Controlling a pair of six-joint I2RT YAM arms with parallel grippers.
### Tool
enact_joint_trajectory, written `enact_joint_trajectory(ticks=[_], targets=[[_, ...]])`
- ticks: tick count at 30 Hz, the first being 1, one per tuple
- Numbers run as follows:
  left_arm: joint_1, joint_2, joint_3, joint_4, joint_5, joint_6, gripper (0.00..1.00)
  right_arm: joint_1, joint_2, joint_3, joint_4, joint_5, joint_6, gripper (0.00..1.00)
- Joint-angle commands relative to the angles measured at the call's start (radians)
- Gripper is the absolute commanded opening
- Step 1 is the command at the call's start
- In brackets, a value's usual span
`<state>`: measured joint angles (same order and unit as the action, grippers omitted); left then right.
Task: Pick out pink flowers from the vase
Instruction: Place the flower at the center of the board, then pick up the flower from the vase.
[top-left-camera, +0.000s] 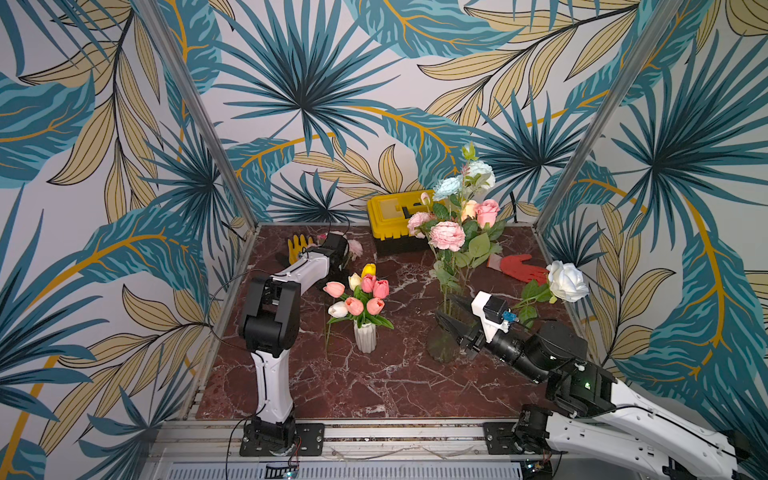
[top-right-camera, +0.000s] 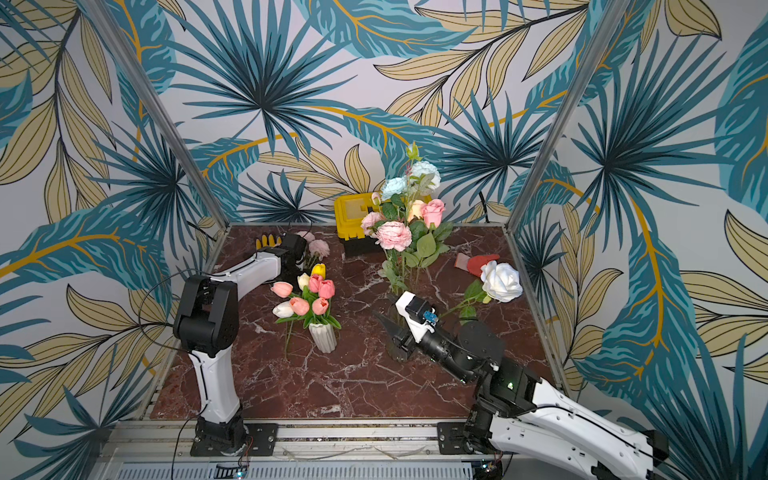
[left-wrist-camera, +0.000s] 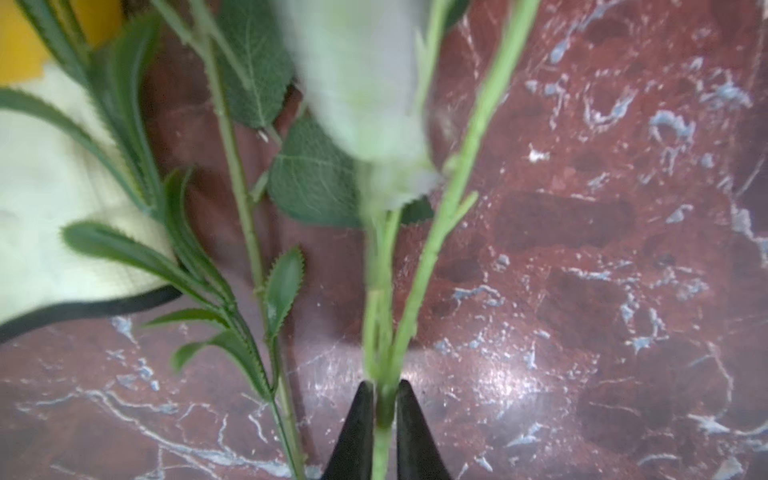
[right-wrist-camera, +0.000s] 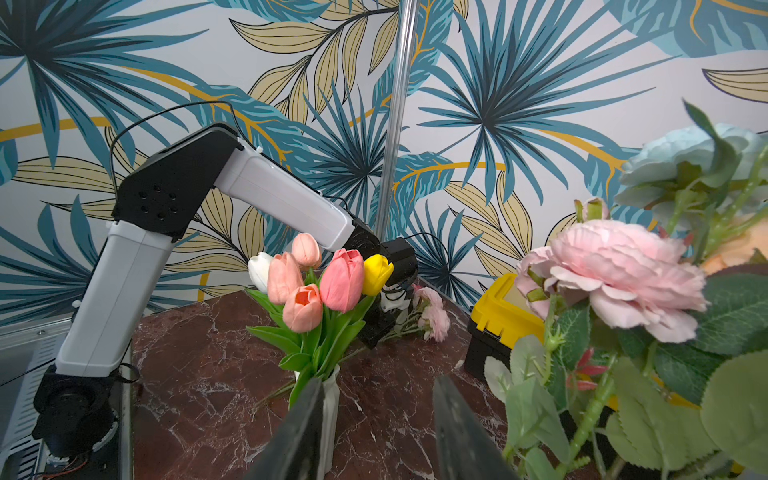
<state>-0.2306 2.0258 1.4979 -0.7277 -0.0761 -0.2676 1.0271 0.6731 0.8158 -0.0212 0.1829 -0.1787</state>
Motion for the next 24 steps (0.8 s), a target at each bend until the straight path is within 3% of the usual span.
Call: enact_joint_trajectory(ticks=[1,5,10,14,16,18,24], targets=[[-0.008,0.006,0.046,0.0,-0.027,-0.009,0.16,0.001,-0.015,0.023,-0.022,0.014,0.019,0.45],[-0.007,-0.028,0.035,0.001,-0.025,-0.02,0.16,0.002,-0.015,0.039,-0.037,0.014,0.017,0.45],[-0.009,-0.178,0.005,0.001,-0.005,-0.037,0.16,0.001,-0.016,0.075,-0.078,0.021,0.014,0.45],[-0.008,-0.343,-0.033,0.002,0.012,-0.052,0.21,0.001,-0.003,0.153,-0.186,0.037,0.038,0.45],[-0.006,-0.422,-0.051,0.004,0.012,-0.071,0.29,0.001,0.012,0.205,-0.28,0.056,0.067,0.45],[-0.006,-0.511,-0.075,0.02,0.012,-0.087,0.34,0.001,0.016,0.244,-0.331,0.087,0.082,0.45],[-0.013,-0.777,-0.132,0.079,-0.011,-0.103,0.35,0.0,0.005,0.305,-0.434,0.275,0.138,0.41]])
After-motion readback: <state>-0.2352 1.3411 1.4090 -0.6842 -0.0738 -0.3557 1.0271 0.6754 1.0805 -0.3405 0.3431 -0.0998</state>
